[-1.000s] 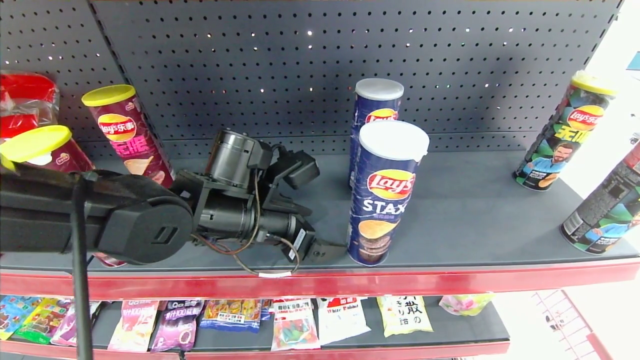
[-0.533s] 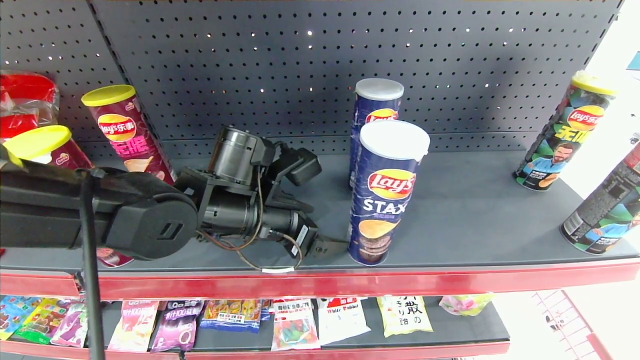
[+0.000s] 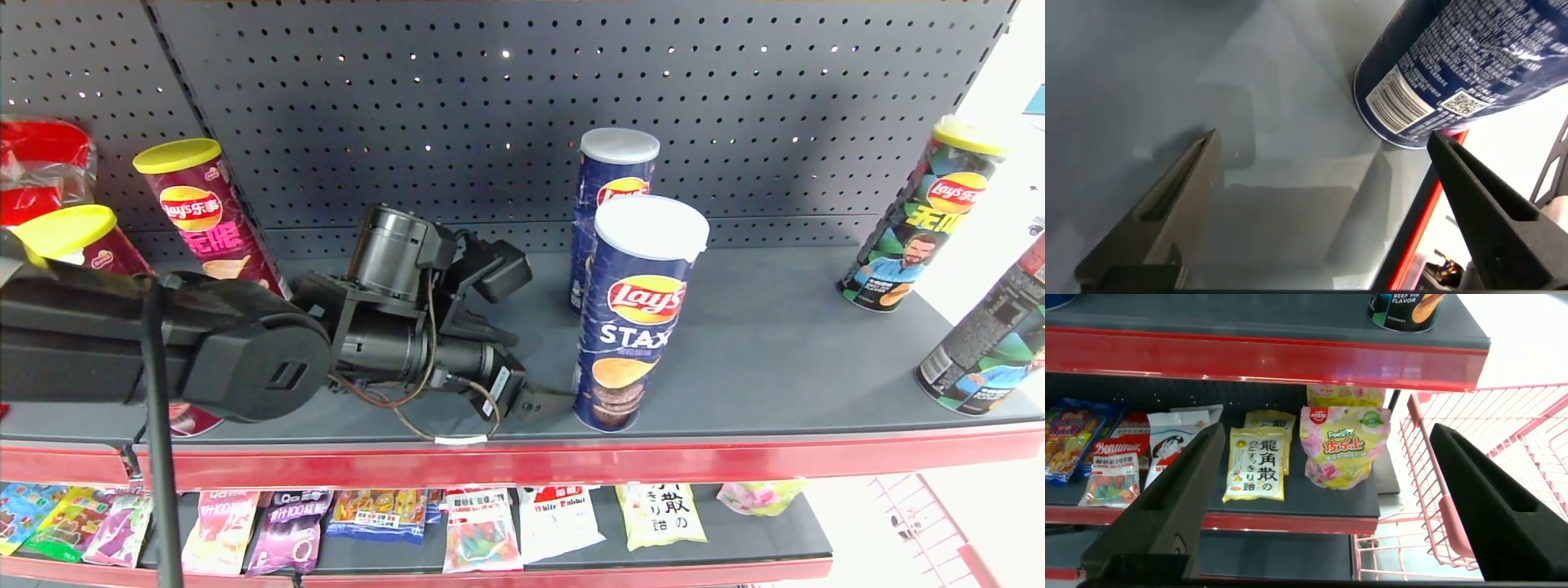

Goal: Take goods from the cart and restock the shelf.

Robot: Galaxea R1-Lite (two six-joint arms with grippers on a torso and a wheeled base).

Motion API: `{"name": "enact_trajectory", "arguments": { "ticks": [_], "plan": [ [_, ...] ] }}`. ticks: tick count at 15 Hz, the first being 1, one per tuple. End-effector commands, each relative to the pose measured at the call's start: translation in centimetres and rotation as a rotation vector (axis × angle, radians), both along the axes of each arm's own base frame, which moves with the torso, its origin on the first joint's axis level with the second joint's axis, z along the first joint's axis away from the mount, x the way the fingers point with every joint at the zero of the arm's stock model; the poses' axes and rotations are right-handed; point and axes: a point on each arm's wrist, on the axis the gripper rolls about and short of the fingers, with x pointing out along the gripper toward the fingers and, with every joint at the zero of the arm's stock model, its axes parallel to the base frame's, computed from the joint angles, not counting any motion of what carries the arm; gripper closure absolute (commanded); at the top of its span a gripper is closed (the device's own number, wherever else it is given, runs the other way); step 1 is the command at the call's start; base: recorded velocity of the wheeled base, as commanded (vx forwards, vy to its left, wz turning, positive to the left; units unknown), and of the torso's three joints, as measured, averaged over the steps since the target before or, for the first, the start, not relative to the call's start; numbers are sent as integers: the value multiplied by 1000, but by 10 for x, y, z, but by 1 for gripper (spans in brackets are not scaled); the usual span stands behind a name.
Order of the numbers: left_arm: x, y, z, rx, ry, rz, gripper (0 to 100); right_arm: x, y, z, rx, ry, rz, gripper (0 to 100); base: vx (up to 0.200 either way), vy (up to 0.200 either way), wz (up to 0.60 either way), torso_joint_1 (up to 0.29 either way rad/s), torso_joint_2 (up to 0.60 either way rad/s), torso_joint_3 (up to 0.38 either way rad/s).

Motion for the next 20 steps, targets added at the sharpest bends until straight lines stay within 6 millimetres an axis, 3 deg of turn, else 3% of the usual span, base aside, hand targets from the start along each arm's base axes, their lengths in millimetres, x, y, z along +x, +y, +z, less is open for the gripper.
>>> {"name": "enact_trajectory", "arguments": {
  "ticks": [1,16,20],
  "plan": [
    [0,0,1,-2,-3,1,0,0,0,0,-1,1,1,0,0,0,0,0,0,0],
    [4,-3,4,-12,-16,-1,0,0,0,0,-2,1,-4,0,0,0,0,0,0,0],
    [-25,20,26,-32,-50,11,0,0,0,0,-2,1,-4,0,0,0,0,0,0,0]
  ]
}}
